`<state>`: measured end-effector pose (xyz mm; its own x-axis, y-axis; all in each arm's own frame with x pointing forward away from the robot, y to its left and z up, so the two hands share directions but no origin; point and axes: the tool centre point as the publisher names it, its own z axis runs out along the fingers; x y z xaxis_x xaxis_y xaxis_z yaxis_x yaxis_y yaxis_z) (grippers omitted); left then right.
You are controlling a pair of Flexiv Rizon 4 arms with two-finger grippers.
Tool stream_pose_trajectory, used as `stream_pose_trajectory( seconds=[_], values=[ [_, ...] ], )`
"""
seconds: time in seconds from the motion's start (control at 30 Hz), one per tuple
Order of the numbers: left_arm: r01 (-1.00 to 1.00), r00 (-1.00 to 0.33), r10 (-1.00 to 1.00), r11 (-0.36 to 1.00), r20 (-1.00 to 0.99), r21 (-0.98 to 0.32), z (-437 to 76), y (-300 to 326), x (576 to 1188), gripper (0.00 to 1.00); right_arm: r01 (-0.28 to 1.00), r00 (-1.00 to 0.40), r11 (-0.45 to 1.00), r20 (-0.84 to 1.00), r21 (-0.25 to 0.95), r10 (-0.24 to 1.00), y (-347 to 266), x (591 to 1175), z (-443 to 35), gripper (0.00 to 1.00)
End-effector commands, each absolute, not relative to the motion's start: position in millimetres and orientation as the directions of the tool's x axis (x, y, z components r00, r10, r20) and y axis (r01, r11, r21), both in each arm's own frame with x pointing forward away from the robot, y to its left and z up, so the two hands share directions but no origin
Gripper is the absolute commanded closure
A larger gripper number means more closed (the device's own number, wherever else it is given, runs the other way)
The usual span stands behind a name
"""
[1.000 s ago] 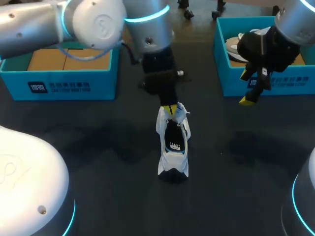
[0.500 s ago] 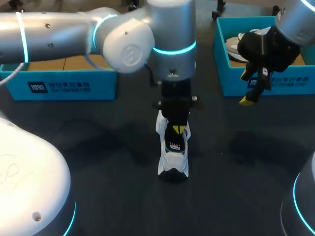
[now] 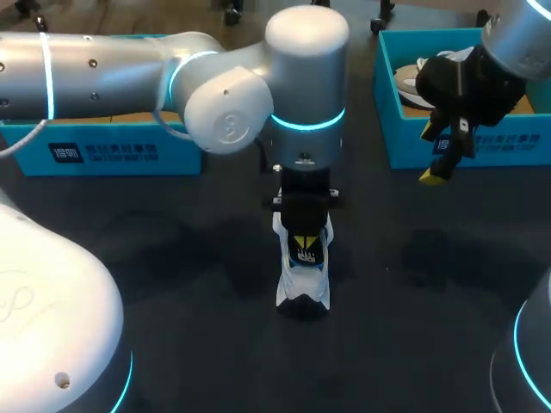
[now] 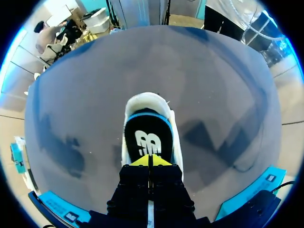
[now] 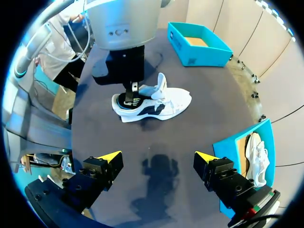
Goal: Take the shoe out of the shoebox, open the shoe tongue, remove and reinsert the insole, then place the shoe into the shoebox
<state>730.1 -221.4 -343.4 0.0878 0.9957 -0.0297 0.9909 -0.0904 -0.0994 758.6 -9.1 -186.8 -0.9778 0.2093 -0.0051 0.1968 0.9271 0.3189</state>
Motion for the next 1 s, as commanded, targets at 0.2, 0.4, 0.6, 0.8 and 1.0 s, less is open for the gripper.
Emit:
stream_pose_trajectory(
  seconds=[0.2, 0.4, 0.6, 0.8, 1.0],
  values=[
    [0.999, 0.016, 1.000, -0.017, -0.014, -0.043, -360.0, -219.4, 728.9, 1.00, 0.198, -0.978, 0.928, -0.005, 0.316, 0.211, -8.2, 759.2, -187.9, 0.00],
    [0.999, -0.023, 1.000, 0.023, -0.015, -0.028, -367.1, -216.0, 732.3, 1.00, 0.198, -0.978, 0.928, -0.005, 0.316, 0.211, -8.2, 759.2, -187.9, 0.00],
    [0.998, -0.045, 0.999, 0.045, -0.006, -0.038, -374.4, -214.3, 732.1, 1.00, 0.198, -0.978, 0.928, -0.005, 0.316, 0.211, -8.2, 759.2, -187.9, 0.00],
    [0.998, -0.059, 0.998, 0.058, -0.025, -0.033, -359.4, -211.5, 730.4, 1.00, 0.198, -0.978, 0.928, -0.005, 0.316, 0.211, -8.2, 759.2, -187.9, 0.00],
    [0.998, -0.038, 0.999, 0.037, -0.021, -0.053, -346.1, -215.9, 718.7, 1.00, 0.198, -0.978, 0.928, -0.005, 0.316, 0.211, -8.2, 759.2, -187.9, 0.00]
  ],
)
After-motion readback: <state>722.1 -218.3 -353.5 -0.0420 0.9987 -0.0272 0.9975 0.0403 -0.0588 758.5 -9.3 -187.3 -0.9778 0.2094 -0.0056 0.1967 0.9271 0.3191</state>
